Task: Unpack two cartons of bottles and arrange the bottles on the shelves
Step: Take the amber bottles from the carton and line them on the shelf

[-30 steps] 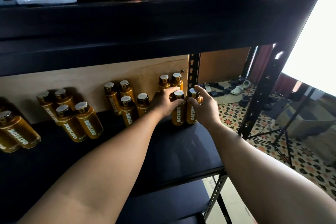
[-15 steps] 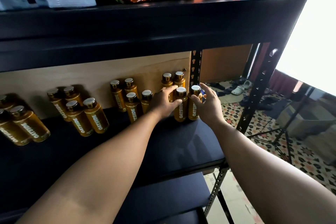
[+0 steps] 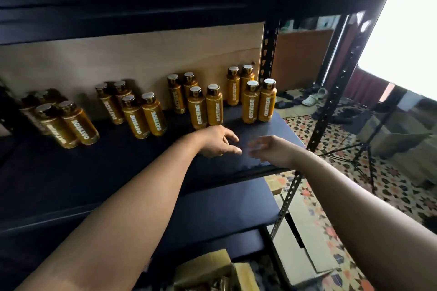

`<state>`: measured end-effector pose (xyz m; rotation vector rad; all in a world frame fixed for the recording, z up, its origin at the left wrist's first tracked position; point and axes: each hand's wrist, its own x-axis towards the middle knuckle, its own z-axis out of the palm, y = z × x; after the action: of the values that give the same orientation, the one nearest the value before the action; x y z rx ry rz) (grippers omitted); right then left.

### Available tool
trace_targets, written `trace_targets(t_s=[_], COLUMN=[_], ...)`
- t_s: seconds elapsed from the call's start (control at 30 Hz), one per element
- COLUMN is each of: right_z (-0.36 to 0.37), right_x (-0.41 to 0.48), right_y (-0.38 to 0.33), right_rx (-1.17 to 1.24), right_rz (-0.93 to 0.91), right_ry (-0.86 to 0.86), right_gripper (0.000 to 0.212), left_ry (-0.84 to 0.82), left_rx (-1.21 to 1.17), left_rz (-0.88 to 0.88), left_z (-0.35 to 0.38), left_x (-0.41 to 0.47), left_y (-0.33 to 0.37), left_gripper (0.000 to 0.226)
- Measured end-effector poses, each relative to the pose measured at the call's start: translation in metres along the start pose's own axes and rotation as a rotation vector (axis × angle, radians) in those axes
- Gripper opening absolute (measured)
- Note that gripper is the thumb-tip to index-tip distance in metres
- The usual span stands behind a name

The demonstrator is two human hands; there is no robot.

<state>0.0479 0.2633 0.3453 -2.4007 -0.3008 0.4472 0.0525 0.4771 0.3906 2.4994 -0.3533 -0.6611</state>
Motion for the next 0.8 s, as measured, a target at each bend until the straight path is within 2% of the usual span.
trace_targets(t_s=[0.07, 0.23, 0.33, 0.43, 0.5, 0.63, 0.8], right_z=[0.02, 0.078, 0.112, 0.14, 0.161, 0.215, 0.297], right_x=[-0.018, -0.059, -0.08, -0.1, -0.11, -0.128, -0.138], right_y=[0.003, 0.026, 0.049, 0.07, 0.084, 0.11, 0.14], right_rx=[0.032, 0.059, -0.035, -0.123, -0.175, -0.271, -0.234], right_rz=[0.025, -0.008, -0.044, -0.088, -0.107, -0.099, -0.038], right_ry=[-0.067, -0.177, -0.307, -0.452, -0.504, -0.609, -0.779], right_gripper=[0.036, 0.037, 0.046, 0.042, 0.038, 0.047, 0.045], left_ry=[-0.01, 0.01, 0.022, 0.037, 0.016, -0.076, -0.172], left_rx=[0.002, -0.043, -0.115, -0.195, -0.227, -0.333, -0.431], left_rz=[-0.018, -0.105, -0.235, -0.353, -0.41, -0.503, -0.614], left_z=[0.02, 0.087, 0.138, 0.195, 0.238, 0.323, 0.406], left_x=[-0.023, -0.085, -0.114, -0.137, -0.148, -0.168, -0.181], left_y=[-0.01, -0.035, -0.05, -0.061, -0.068, -0.087, -0.136], left_gripper=[0.062, 0.063, 0.064, 0.065, 0.065, 0.063, 0.063])
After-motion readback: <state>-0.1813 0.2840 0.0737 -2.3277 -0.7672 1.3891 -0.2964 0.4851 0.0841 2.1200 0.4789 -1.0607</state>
